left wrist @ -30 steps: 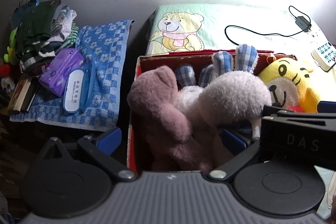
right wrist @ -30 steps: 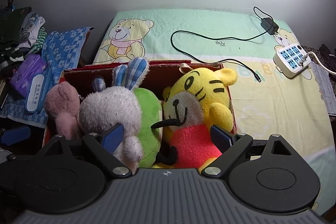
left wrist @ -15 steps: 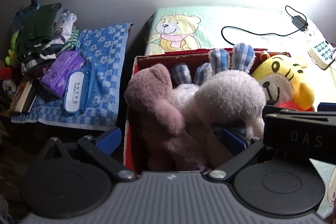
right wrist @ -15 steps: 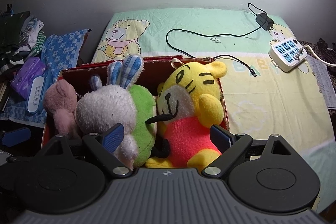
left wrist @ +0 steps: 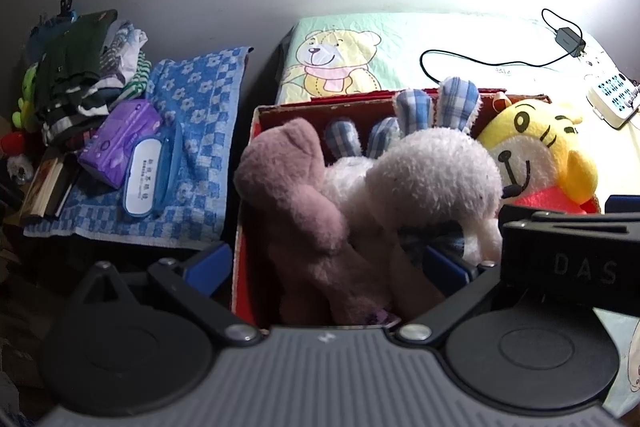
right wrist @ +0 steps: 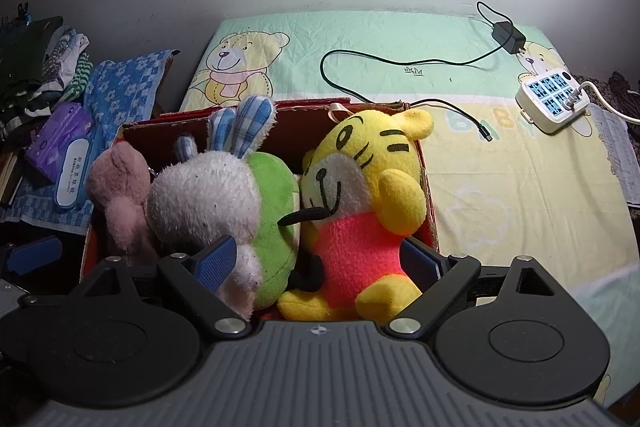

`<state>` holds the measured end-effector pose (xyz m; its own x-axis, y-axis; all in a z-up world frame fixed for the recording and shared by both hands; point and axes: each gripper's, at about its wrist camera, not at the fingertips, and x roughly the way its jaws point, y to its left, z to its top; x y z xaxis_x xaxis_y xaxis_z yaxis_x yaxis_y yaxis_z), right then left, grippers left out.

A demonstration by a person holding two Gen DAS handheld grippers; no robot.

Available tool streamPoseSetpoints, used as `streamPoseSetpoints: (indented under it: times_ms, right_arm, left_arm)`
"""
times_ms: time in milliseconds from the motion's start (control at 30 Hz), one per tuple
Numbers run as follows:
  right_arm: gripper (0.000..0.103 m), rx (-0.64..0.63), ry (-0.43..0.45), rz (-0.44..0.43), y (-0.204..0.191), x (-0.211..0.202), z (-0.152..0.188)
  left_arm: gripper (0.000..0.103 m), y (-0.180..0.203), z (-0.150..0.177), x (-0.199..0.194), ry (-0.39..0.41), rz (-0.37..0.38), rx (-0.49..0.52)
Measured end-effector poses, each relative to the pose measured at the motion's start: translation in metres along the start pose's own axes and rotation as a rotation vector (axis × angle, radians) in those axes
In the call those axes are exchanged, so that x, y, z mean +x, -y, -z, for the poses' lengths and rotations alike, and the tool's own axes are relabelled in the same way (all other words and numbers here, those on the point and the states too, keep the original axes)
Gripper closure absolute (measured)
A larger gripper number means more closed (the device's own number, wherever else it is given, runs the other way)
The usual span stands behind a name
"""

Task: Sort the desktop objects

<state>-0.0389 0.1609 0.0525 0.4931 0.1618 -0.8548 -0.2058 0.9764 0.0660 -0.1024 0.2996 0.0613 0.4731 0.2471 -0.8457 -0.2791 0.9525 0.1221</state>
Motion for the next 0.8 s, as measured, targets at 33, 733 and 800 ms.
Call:
streamPoseSetpoints:
  times_ms: [33, 733, 800]
  right_arm:
    - [0.012, -0.001, -0.001, 0.001, -0.001, 0.0, 0.0]
    - [0.012, -0.001, -0.009, -0.014, -0.003, 0.002, 0.002]
    - [0.012, 0.007, -0.006, -0.015, -0.002, 0.001, 0.003]
  left_arm:
    - [0.001, -0.001, 0.0, 0.001, -0.002, 0.003, -0.003]
    - [0.001, 0.001, 0.003, 0.011, -0.011, 0.029, -0.008]
    - [0.001, 0.003, 0.004, 0.011, -0.009, 0.023, -0.002]
